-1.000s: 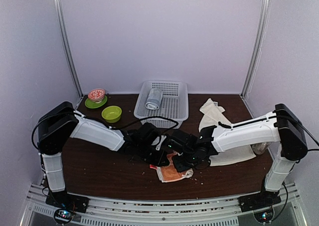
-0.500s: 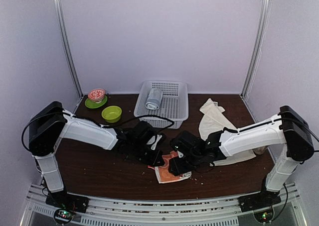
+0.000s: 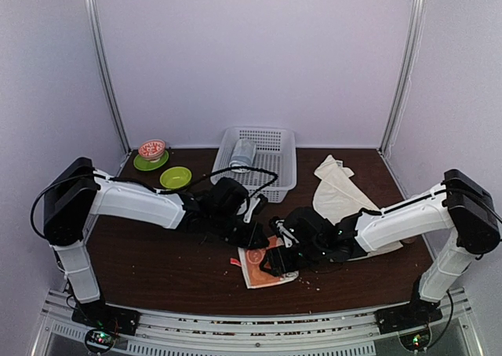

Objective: Roll the towels
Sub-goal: Roll the towel from the center of the board.

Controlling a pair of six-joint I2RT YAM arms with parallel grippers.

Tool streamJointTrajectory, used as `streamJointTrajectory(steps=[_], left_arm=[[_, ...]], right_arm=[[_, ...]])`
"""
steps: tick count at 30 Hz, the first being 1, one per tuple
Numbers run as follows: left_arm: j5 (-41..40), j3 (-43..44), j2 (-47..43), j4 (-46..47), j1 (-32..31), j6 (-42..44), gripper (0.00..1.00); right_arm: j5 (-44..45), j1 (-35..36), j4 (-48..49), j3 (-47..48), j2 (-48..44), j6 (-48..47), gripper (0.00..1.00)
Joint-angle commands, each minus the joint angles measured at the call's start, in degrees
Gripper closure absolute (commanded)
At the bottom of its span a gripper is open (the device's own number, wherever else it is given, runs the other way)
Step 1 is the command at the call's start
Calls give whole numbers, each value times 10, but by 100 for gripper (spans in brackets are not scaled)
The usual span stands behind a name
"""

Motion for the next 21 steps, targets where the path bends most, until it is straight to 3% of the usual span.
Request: streamJointTrajectory(steps=[1,21], left_arm=[[30,15,20,56,7,-18,100],[72,25,113,104,32,-59,100]], right_arm=[[-20,-4,13,-13,7,4,28],[-22,-3,-30,2,-4,-24,27]])
